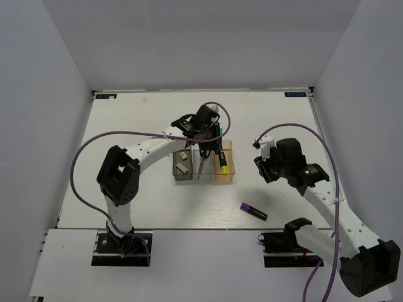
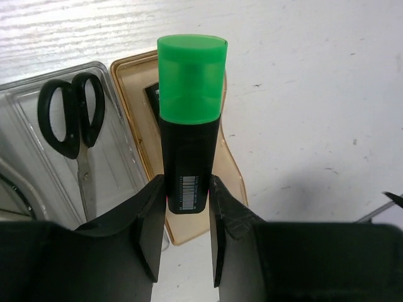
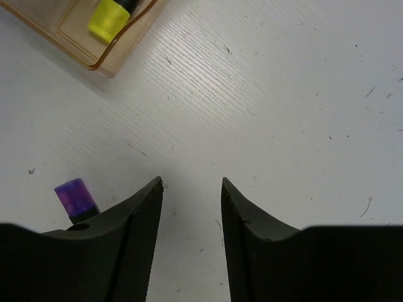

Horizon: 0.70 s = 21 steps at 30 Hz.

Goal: Sort the stationery into containers
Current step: Place the stationery in the storage box.

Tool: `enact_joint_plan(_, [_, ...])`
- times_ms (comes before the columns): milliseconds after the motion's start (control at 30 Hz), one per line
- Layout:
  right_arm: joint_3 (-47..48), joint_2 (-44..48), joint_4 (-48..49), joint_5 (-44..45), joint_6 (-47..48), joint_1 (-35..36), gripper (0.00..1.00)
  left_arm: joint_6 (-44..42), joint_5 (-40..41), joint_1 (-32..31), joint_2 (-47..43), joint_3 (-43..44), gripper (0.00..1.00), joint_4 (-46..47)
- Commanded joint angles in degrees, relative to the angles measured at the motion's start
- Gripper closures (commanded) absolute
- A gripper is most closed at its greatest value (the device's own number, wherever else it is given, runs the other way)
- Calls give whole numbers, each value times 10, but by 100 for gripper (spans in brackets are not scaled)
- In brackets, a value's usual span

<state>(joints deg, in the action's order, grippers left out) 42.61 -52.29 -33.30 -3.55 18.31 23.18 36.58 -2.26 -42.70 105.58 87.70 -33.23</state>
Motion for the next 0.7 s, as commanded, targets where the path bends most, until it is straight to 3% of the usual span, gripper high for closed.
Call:
enact_joint_plan(0, [-2, 9, 9, 0, 15, -13, 53, 9, 12, -18, 14, 29, 99, -4])
enact_joint_plan(100, [-4, 3, 8, -4, 14, -15, 46, 10, 14, -31, 27, 17, 99, 8])
enact_joint_plan(233, [-2, -11, 2, -4, 17, -16, 28, 16, 11, -42, 38, 12, 85, 15])
enact_joint_plan(433, [-4, -16, -15, -30, 39, -24, 28, 22, 15, -53, 38, 19, 59, 12])
enact_joint_plan(533, [-9, -14, -25, -85, 80, -24, 28, 21, 18, -53, 23, 13, 45, 5])
enact_joint_plan(667, [-8, -19, -51, -159, 132, -23, 29, 16, 32, -54, 1, 6, 44, -10])
